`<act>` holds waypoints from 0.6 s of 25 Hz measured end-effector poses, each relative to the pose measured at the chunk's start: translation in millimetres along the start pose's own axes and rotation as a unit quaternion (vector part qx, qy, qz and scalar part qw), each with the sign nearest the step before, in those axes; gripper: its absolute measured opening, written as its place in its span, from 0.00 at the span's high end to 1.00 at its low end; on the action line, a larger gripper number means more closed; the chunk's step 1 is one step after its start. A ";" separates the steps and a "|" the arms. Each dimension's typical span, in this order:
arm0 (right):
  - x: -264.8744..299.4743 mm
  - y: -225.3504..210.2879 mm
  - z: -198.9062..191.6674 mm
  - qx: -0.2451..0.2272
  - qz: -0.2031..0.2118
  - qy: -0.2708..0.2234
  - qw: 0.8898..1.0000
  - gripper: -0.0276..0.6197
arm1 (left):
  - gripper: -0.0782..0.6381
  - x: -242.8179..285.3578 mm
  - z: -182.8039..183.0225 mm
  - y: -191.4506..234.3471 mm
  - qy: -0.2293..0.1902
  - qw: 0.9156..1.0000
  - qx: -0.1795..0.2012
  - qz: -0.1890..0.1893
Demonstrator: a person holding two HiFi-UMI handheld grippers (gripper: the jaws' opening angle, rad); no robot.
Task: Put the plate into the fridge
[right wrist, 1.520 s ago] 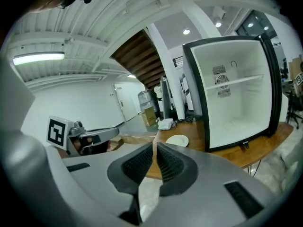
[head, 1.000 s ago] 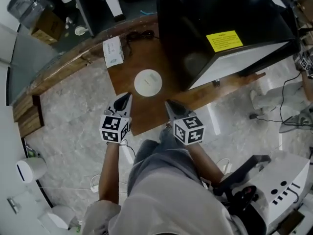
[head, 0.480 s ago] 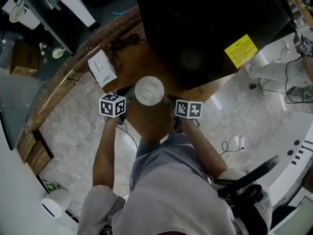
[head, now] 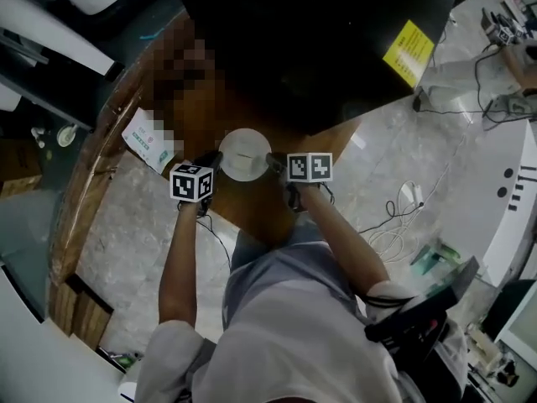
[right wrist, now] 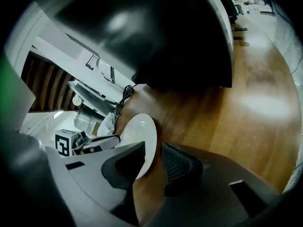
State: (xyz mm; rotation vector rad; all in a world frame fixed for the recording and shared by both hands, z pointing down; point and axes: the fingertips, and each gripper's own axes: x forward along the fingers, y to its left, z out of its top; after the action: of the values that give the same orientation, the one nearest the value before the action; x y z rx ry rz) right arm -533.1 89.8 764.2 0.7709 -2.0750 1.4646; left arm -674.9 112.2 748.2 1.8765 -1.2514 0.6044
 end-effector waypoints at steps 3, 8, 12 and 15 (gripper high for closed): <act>2.1 4.1 -5.2 0.005 -0.005 -0.003 1.000 0.78 | 0.86 -1.5 -2.3 2.3 -0.011 1.000 -0.005 0.003; 8.0 7.0 -9.0 0.016 0.003 -0.003 1.000 0.82 | 0.86 0.1 -2.3 4.0 -0.026 1.000 -0.005 0.005; 11.6 9.2 -7.7 0.033 0.013 -0.008 0.999 0.85 | 0.86 -1.6 -0.9 5.2 -0.034 0.999 -0.004 0.001; 12.7 9.7 -5.5 0.042 0.020 -0.019 0.999 0.86 | 0.86 -1.8 0.4 4.3 -0.037 0.999 0.001 -0.001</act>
State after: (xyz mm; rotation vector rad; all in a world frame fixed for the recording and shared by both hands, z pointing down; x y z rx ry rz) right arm -548.6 95.4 767.9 0.7992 -2.0781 1.5801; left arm -679.6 112.0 748.1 1.9158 -1.2964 0.5395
